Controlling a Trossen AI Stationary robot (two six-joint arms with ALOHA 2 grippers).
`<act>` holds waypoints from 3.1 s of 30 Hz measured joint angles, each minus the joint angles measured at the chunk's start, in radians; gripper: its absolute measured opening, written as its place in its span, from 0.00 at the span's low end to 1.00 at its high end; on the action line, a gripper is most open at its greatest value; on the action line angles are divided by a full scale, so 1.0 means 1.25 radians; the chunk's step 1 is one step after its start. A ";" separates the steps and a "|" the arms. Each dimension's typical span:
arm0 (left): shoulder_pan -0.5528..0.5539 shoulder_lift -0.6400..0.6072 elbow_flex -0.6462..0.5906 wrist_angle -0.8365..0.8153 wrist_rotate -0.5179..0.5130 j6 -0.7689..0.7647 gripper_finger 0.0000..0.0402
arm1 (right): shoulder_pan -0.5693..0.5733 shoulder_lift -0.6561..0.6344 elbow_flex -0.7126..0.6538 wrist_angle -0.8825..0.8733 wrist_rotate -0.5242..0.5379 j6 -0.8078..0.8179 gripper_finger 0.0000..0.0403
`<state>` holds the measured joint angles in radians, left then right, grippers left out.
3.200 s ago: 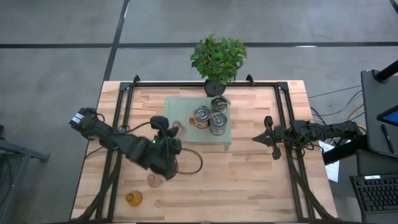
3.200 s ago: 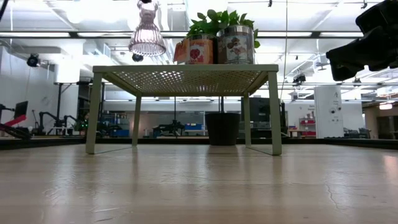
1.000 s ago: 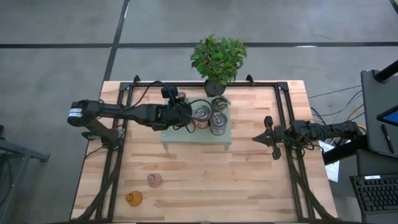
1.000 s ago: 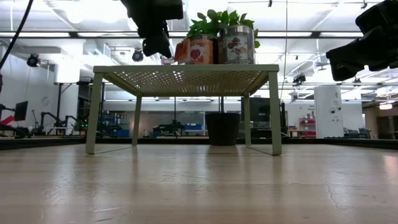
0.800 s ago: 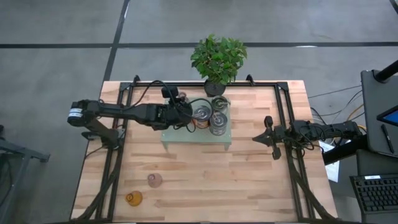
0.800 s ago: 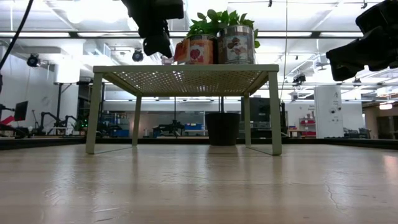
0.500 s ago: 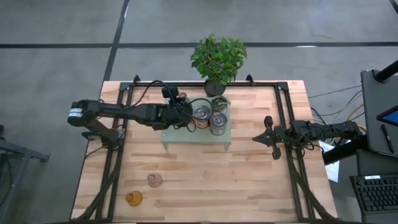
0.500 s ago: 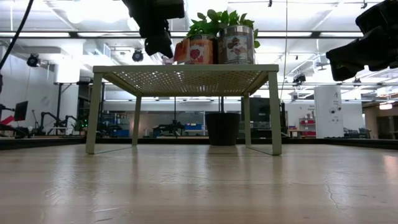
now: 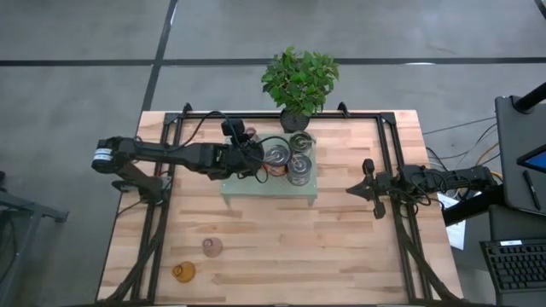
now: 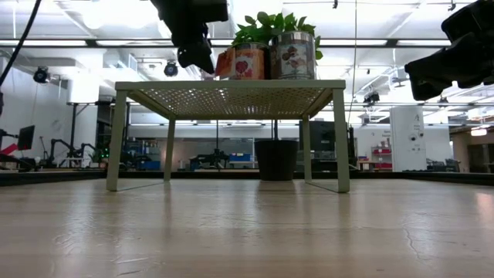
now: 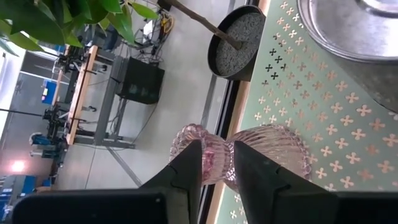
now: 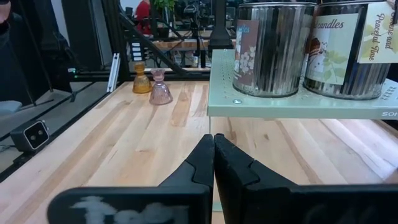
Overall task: Pick & Place candle stick holders
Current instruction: Put the pink glass candle holder on the shelf
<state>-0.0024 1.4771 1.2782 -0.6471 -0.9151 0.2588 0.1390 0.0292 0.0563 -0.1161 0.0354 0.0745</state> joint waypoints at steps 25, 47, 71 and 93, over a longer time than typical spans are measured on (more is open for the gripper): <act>-0.121 -0.036 0.086 0.012 -0.023 0.022 0.22 | 0.000 -0.001 0.000 0.000 0.000 -0.003 0.02; -0.411 -0.059 0.103 0.000 -0.037 -0.139 0.22 | 0.000 -0.001 0.000 0.000 0.000 -0.001 0.02; -0.637 -0.033 0.099 -0.261 0.345 -0.782 0.22 | 0.000 0.000 0.000 0.000 0.000 -0.003 0.02; -0.678 0.021 -0.061 -0.340 0.559 -0.961 0.22 | 0.000 0.000 0.000 0.000 0.000 -0.001 0.02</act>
<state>-0.8501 1.5032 1.2023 -1.0719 -0.2165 -0.9424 0.1387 0.0288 0.0563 -0.1162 0.0354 0.0735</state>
